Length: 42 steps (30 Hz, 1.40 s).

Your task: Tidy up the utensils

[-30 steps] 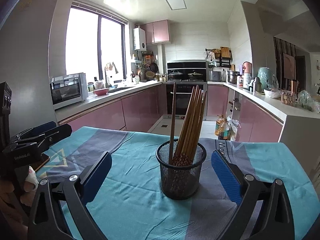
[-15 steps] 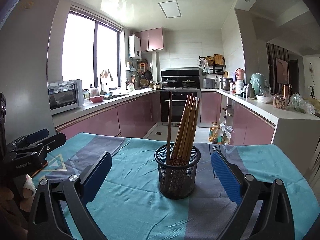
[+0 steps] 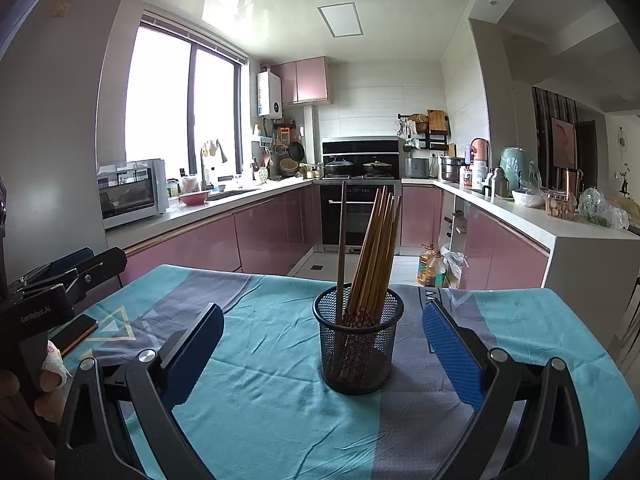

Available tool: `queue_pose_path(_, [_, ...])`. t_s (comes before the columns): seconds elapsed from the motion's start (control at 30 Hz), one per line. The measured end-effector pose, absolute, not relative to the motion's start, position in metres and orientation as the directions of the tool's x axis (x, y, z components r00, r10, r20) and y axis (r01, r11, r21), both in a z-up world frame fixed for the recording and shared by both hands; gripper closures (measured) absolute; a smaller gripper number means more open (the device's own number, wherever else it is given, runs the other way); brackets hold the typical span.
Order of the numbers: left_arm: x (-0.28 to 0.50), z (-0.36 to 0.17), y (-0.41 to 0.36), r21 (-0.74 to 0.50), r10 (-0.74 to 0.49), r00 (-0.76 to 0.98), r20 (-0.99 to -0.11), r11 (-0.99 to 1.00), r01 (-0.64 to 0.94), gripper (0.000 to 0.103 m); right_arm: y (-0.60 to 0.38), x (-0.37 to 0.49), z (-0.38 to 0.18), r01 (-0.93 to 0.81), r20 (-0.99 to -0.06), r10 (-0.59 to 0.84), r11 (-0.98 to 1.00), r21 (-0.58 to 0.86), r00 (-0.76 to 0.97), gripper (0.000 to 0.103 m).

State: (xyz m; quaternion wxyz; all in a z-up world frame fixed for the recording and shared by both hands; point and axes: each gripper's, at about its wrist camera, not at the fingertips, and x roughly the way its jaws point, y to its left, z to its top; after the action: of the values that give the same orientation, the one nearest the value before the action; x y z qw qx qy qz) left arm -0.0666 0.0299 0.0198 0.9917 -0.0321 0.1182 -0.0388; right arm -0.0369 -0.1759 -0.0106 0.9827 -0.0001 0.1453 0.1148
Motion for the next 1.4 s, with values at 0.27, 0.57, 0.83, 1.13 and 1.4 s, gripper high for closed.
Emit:
queue_pose_path(0.27, [-0.0694,0.0192,0.0305,-0.074,-0.084,0.971,-0.226,0.995,0.068,0.006,-0.1752,-0.0381,-0.0091,-0.227,-0.280,0.228,0.973,0.036,0.933,0.007])
queue_pose_path(0.57, [-0.0703,0.0187,0.0301,-0.073,-0.084,0.969,-0.233,0.995,0.068,0.006,-0.1741,-0.0396,-0.0090,-0.226,-0.276,0.227,0.973,0.033,0.934,0.007])
queue_pose_path(0.83, [-0.0694,0.0198,0.0269,-0.054,-0.076,0.968,-0.239,0.996,0.065,0.006,-0.1743,-0.0390,-0.0079,-0.228,-0.275,0.230,0.973,0.040,0.934,0.007])
queue_pose_path(1.13, [-0.0702,0.0198,0.0269,-0.054,-0.075,0.969,-0.234,0.996,0.065,0.006,-0.1739,-0.0382,-0.0074,-0.230,-0.274,0.233,0.972,0.047,0.933,0.007])
queue_pose_path(1.4, [-0.0712,0.0195,0.0270,-0.052,-0.075,0.970,-0.230,0.997,0.065,0.006,-0.1744,-0.0375,-0.0080,-0.230,-0.268,0.234,0.972,0.047,0.934,0.007])
